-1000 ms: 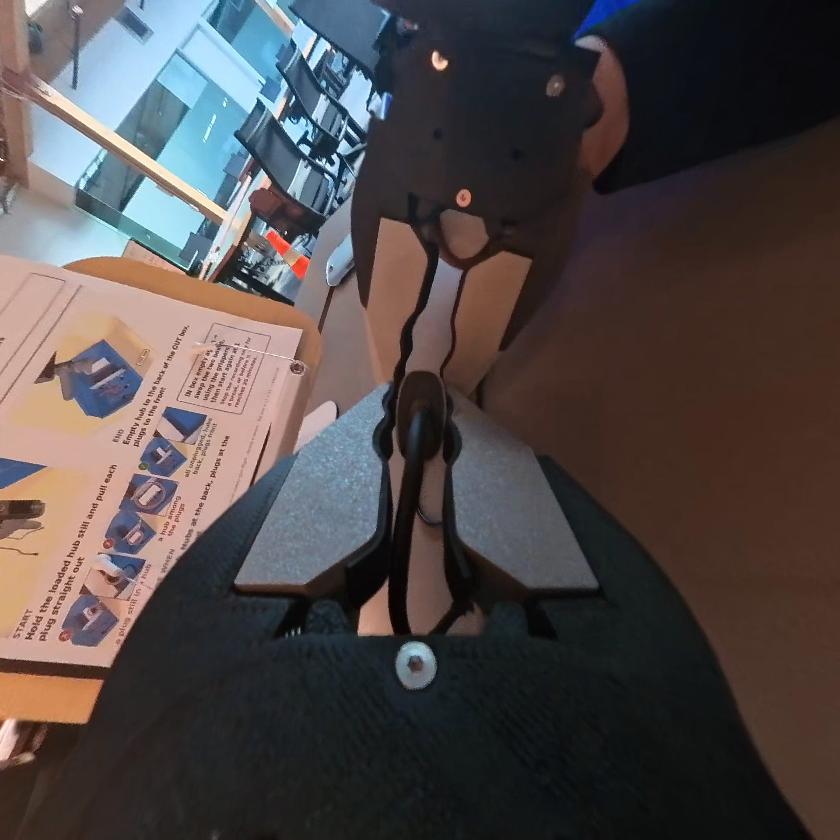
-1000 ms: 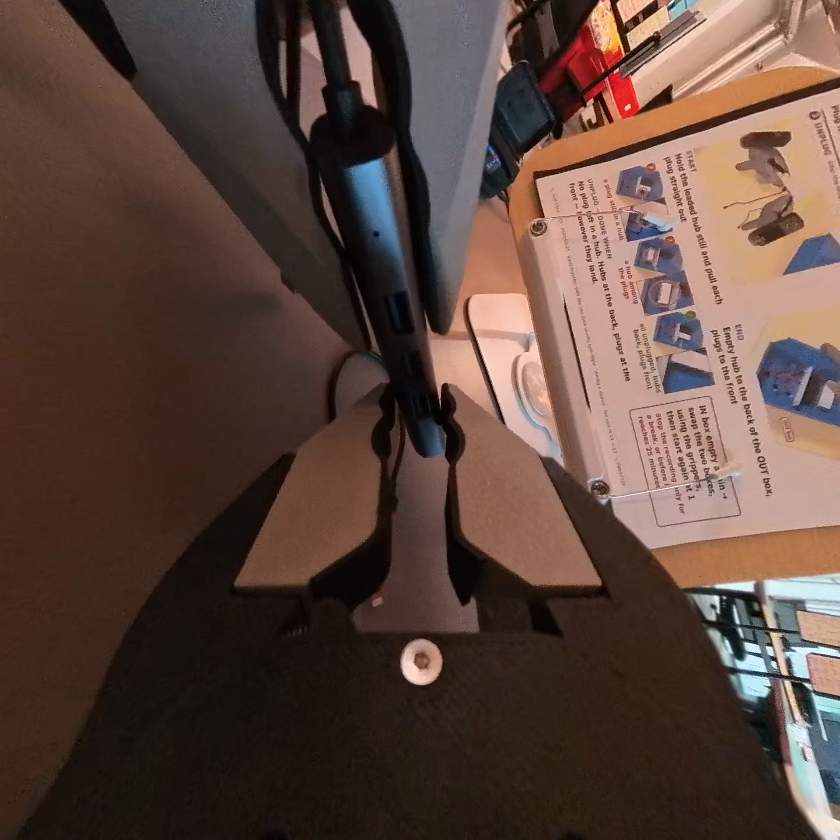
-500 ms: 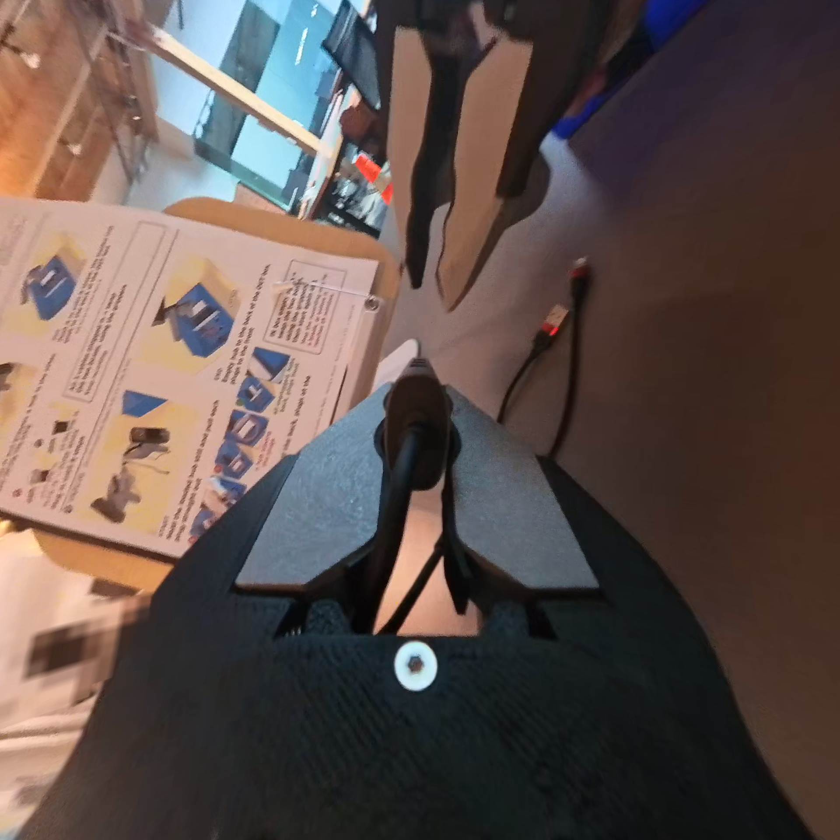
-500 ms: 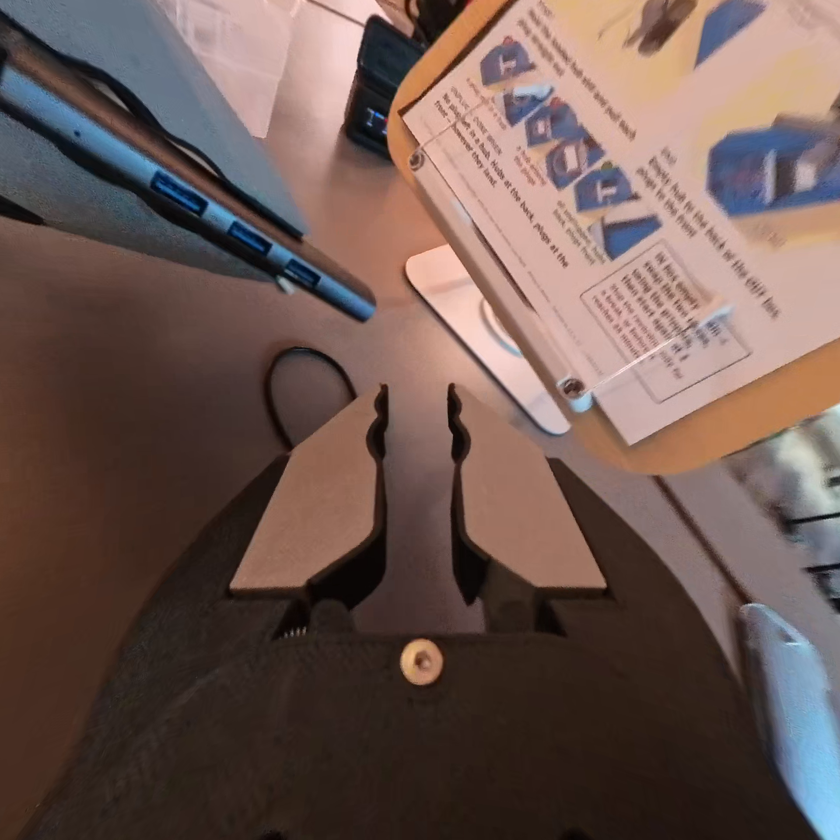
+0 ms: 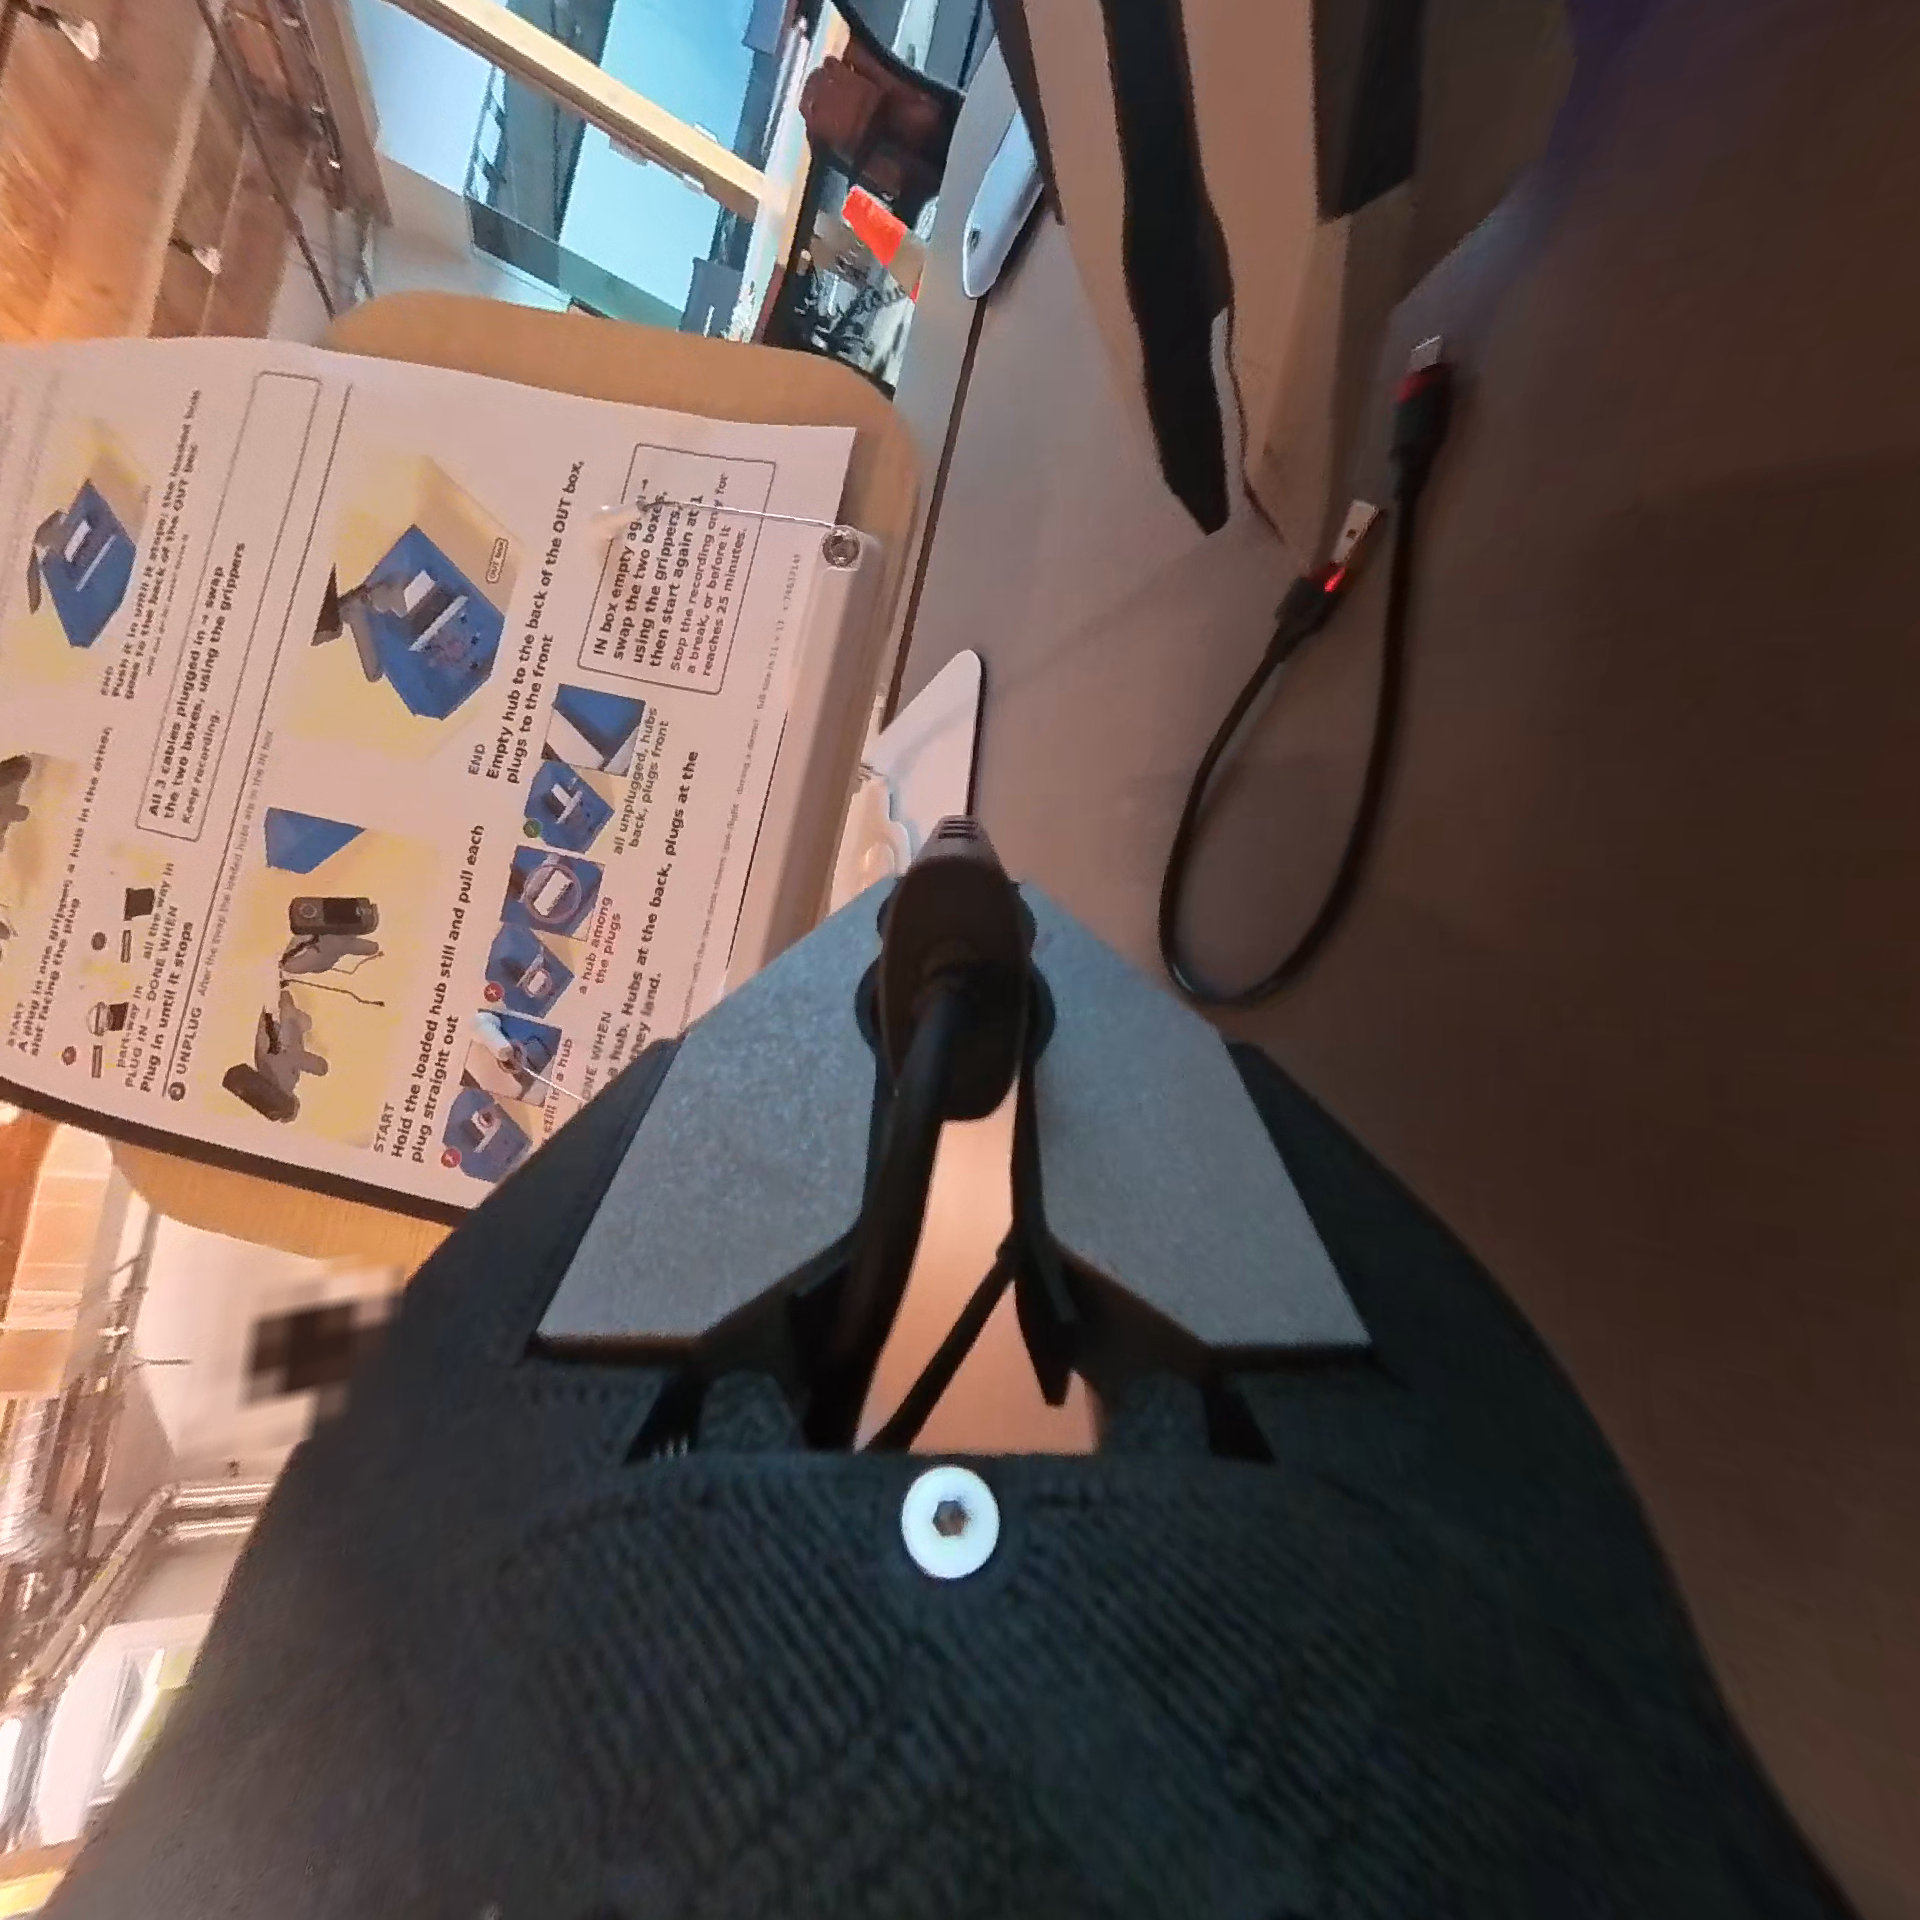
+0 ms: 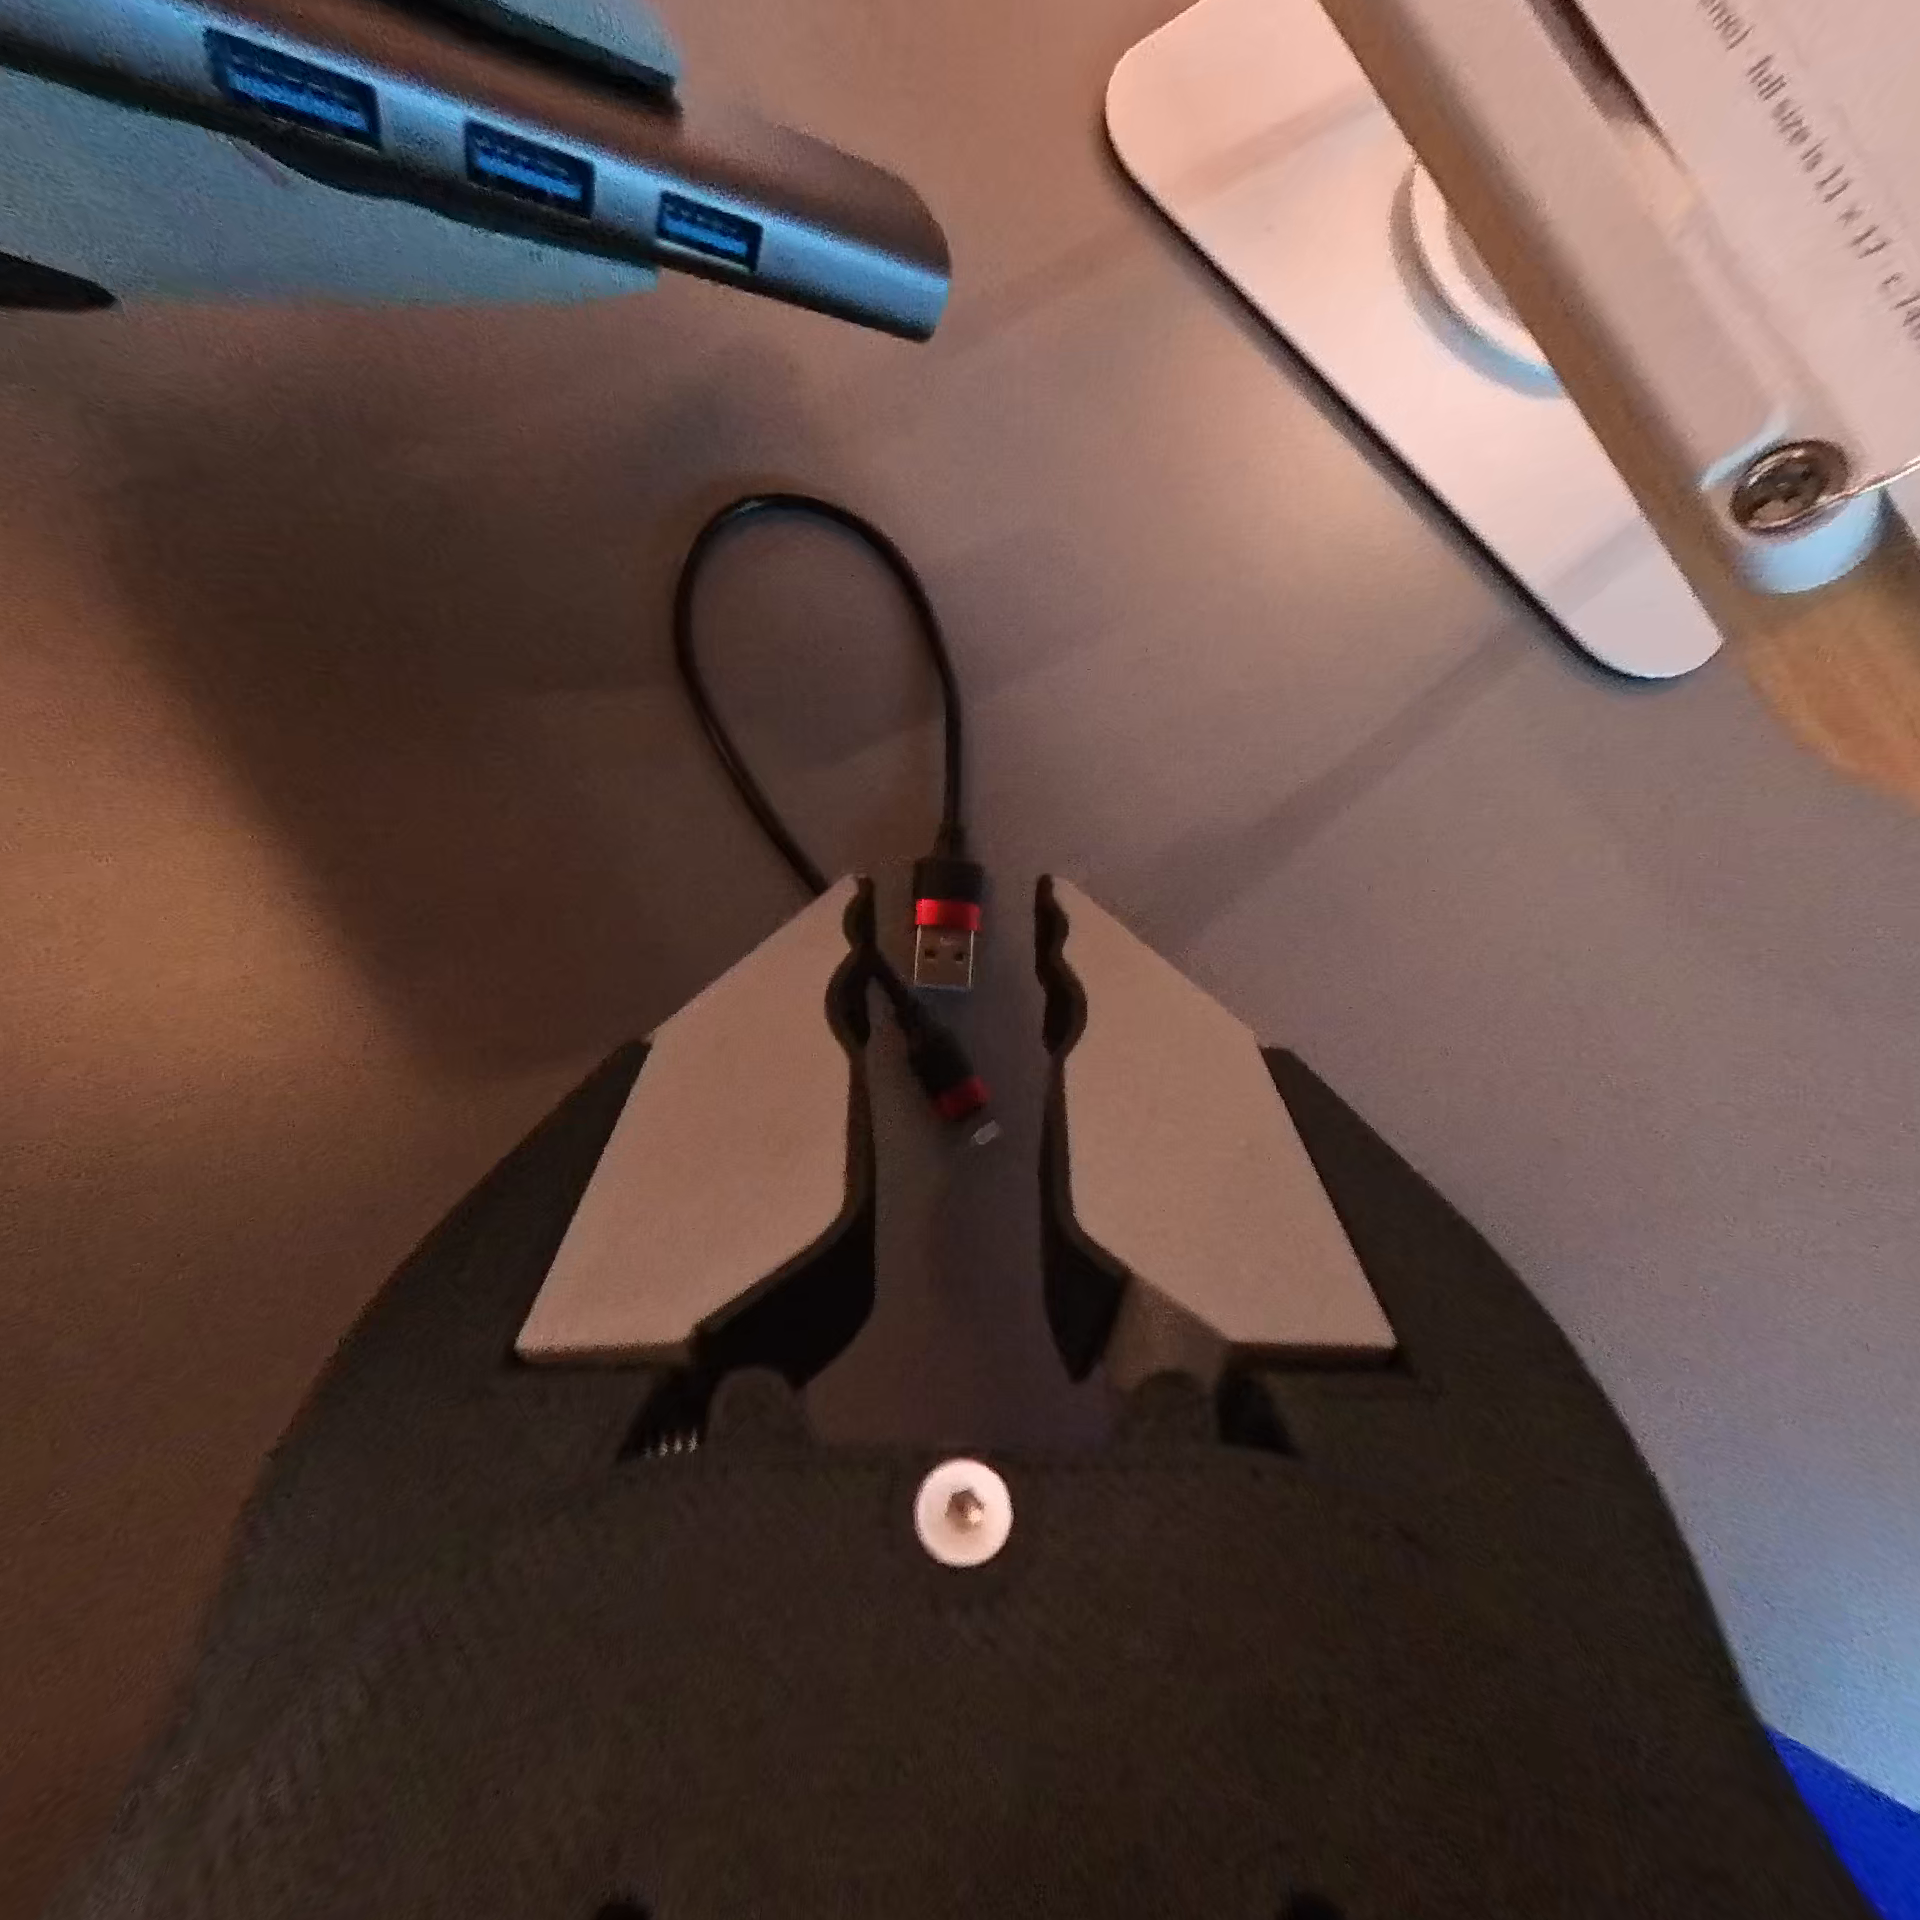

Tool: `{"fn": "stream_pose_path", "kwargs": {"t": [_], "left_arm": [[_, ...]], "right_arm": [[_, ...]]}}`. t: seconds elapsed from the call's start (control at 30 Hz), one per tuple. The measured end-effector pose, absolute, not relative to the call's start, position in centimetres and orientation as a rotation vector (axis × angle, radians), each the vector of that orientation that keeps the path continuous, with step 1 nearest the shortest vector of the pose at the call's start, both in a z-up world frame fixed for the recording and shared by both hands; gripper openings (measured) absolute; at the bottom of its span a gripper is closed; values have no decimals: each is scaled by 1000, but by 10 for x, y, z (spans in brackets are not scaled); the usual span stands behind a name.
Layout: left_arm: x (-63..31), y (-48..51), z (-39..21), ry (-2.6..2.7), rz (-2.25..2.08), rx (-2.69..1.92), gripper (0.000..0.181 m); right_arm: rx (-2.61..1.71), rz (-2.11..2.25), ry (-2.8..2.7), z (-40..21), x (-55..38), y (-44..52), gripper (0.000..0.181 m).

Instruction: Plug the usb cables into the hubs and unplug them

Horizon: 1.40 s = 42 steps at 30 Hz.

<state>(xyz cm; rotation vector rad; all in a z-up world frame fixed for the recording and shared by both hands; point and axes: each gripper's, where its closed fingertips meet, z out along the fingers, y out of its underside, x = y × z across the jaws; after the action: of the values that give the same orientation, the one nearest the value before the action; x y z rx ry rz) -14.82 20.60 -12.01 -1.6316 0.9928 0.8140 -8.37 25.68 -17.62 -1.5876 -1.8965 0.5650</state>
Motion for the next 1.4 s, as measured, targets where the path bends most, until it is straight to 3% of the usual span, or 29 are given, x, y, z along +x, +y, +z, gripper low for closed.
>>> {"fn": "stream_pose_path", "kwargs": {"t": [0.1, 0.27, 0.67, 0.9, 1.4], "left_arm": [[-144, 207, -122, 1005, 813, -1622, 15], [-140, 206, -118, 1005, 802, -1601, 15], [-141, 208, -122, 998, 830, -1624, 15], [-119, 205, -130, 1023, 640, -1636, 15], [-119, 206, -118, 1018, 779, -1552, 20]], "right_arm": [[-1636, 522, -1934, -191, -80, 259, 30], [-1668, 507, -1944, -198, -80, 261, 12], [-1439, 652, -1632, -120, -91, 270, 11], [-1370, 784, -1562, -97, -94, 260, 11], [-1255, 934, -1771, -103, -98, 210, 11]]}}
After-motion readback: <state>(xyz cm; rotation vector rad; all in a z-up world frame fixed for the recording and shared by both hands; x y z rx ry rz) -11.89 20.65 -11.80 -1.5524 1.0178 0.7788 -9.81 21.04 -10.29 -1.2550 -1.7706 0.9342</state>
